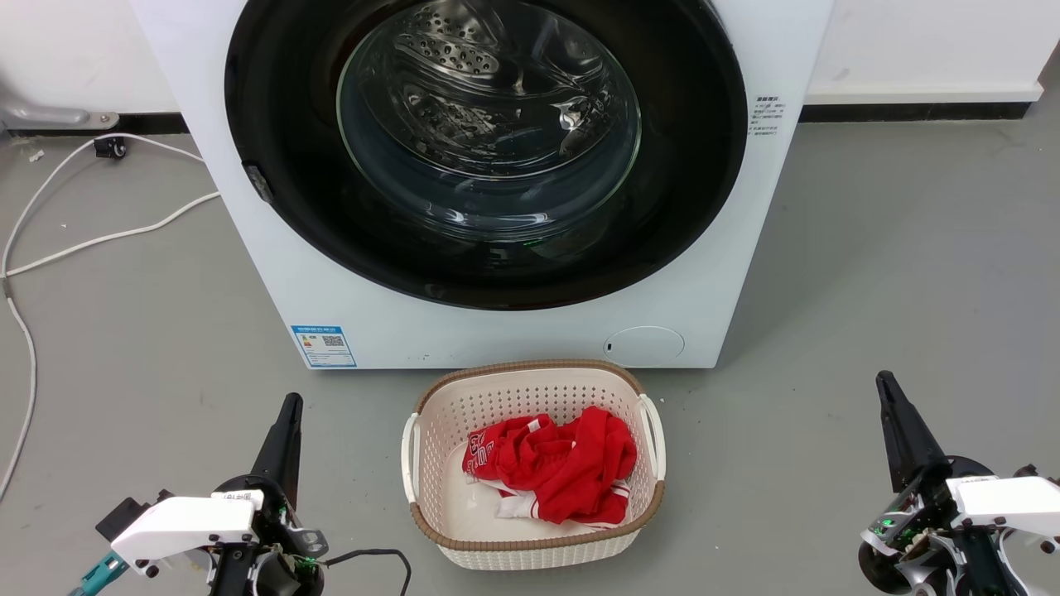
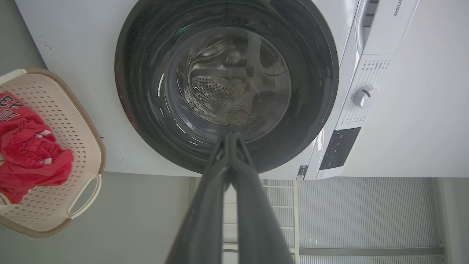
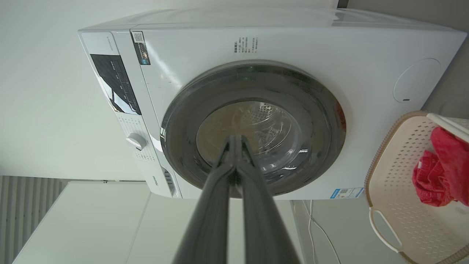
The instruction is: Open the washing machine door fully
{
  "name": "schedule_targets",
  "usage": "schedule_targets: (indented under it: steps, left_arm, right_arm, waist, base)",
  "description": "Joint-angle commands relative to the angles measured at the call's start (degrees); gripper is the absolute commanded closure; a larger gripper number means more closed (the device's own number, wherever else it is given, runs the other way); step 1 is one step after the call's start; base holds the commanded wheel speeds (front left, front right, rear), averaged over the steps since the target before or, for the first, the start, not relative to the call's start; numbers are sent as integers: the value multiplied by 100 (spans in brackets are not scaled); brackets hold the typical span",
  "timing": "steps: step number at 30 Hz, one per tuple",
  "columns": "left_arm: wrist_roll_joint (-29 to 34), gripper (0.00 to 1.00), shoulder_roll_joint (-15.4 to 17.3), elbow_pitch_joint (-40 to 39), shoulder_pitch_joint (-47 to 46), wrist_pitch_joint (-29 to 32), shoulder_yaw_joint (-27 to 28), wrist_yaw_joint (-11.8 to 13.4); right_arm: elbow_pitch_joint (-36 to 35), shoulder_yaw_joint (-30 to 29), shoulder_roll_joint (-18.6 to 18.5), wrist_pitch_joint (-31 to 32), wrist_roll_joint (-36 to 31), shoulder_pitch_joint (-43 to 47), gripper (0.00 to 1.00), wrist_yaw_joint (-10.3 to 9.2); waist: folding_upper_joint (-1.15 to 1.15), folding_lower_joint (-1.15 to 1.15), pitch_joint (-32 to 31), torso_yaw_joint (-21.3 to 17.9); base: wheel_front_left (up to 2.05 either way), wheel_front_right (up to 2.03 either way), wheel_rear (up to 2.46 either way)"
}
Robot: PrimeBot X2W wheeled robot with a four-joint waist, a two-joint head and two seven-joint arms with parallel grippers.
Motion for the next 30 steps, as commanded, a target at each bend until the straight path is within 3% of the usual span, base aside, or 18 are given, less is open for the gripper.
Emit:
schedule_targets:
  steps: [1, 5, 6, 15, 20, 25, 30]
  left_arm:
    - [-2, 100, 12, -6, -36, 17, 8, -19]
    - [-3, 100, 12, -6, -36, 17, 8, -19]
    - [0, 0, 0, 0, 0, 0, 0, 0]
    - [-11, 0, -13, -50, 84, -197, -176, 1]
    - [177, 0, -11, -218, 90, -339, -223, 0]
    - [735, 0, -9, -419, 83, -471, -237, -1]
    - [1693, 0, -7, -705, 79, -619, -261, -3]
  right_arm:
    - [11, -14, 10, 19, -10, -73, 100, 0]
    - [10, -21, 15, 17, -19, -74, 100, 0]
    - [1, -9, 5, 14, -1, 0, 0, 0]
    - [-110, 112, 30, -176, -81, 130, 0, 0]
    - [-273, 149, 35, -310, -467, 176, 0, 0]
    - [-436, 211, 40, -436, -1142, 201, 0, 0]
    - [-656, 273, 46, -577, -2166, 234, 0, 0]
  waist:
    - [0, 0, 0, 0]
    - [0, 0, 0, 0]
    - [0, 0, 0, 0]
    - [0, 0, 0, 0]
    - [0, 0, -2, 4]
    - [0, 0, -3, 9]
    - [0, 0, -6, 12]
  base:
    - [0, 0, 0]
    - [0, 0, 0]
    - [0, 0, 0]
    - [0, 0, 0]
    - [0, 0, 0]
    - [0, 0, 0]
    - [0, 0, 0]
